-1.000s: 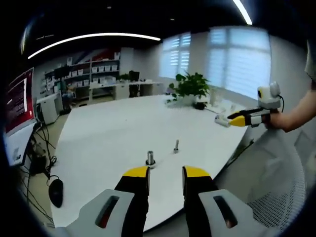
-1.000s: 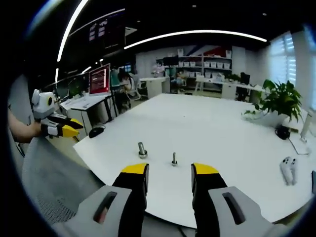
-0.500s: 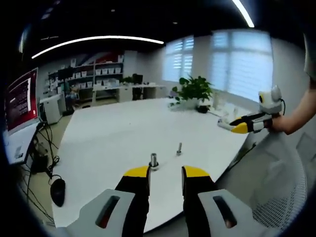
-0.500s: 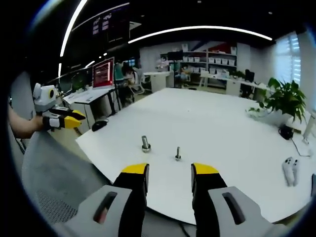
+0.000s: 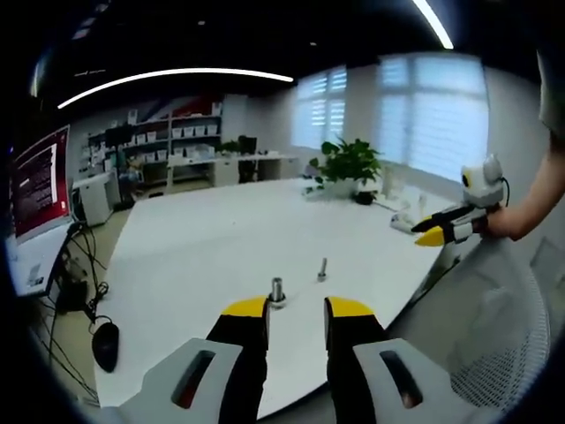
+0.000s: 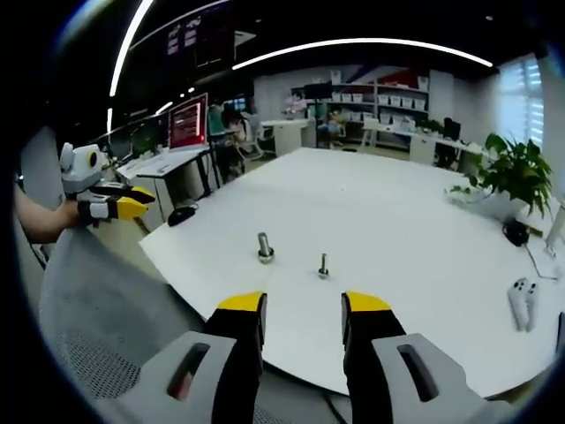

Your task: Place the washer onto the threaded stud by aligning its center hole with the stud, sliding it down to the base, and recovering from edge contact or off-axis alignment until the washer reaches the visible bottom stop.

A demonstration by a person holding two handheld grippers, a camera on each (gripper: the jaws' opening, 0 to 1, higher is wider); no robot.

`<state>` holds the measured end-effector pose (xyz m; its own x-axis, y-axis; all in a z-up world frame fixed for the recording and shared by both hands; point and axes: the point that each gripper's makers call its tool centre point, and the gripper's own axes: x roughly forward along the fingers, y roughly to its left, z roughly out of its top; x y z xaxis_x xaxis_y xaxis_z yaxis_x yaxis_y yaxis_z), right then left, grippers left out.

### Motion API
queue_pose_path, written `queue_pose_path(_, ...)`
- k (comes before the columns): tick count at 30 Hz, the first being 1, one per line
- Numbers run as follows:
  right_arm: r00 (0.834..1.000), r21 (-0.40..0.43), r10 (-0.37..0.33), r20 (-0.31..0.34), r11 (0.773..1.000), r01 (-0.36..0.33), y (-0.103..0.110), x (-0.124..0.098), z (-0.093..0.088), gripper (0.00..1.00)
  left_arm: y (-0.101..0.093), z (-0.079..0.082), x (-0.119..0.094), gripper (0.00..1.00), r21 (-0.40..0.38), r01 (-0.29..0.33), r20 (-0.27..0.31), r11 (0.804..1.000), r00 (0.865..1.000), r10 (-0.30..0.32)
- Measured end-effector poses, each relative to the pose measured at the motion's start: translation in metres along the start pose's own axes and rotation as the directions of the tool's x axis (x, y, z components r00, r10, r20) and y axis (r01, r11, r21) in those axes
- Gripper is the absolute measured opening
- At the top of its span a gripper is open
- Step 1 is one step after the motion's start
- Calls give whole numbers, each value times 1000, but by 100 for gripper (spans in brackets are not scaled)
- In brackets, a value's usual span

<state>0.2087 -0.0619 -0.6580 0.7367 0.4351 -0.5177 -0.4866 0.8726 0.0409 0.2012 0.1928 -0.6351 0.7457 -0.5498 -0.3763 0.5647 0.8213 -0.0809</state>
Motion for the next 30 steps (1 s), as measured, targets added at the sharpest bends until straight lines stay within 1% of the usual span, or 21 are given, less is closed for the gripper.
queue_pose_path(3, 1000, 5, -1, 1, 1000, 1, 0, 0, 0, 36, -1, 1, 0, 21, 2, 6, 6, 1000, 1000, -6)
queue_pose_path(8, 1000, 3, -4, -1, 1000, 4, -1, 0, -1, 36, 2, 1, -2, 21, -13, -13, 14, 1000, 1000, 13)
queue_pose_path(13, 1000, 0, 8, -22, 1000, -8, 1, 1, -5, 36, 4, 0, -1, 22, -18, -20, 6, 1000, 1000, 20)
queue_pose_path(17, 1000, 5, 10, -27, 1000, -10, 0, 1, -6, 36, 3, 2, -1, 23, -10, -22, 14, 1000, 1000, 22)
queue_pose_path(22, 999, 4, 18, -27, 1000, -18, 1, 2, -7, 36, 5, -1, -2, 25, -26, -29, 7, 999, 1000, 29)
queue_pose_path(25, 999, 10, 18, -28, 1000, -18, 0, 2, -8, 36, 3, 1, -1, 25, -13, -25, 9, 1000, 1000, 25)
queue_pose_path(30, 999, 3, 31, -45, 1000, -31, 4, 3, -10, 35, 5, 1, -3, 25, -21, -33, 17, 999, 999, 34)
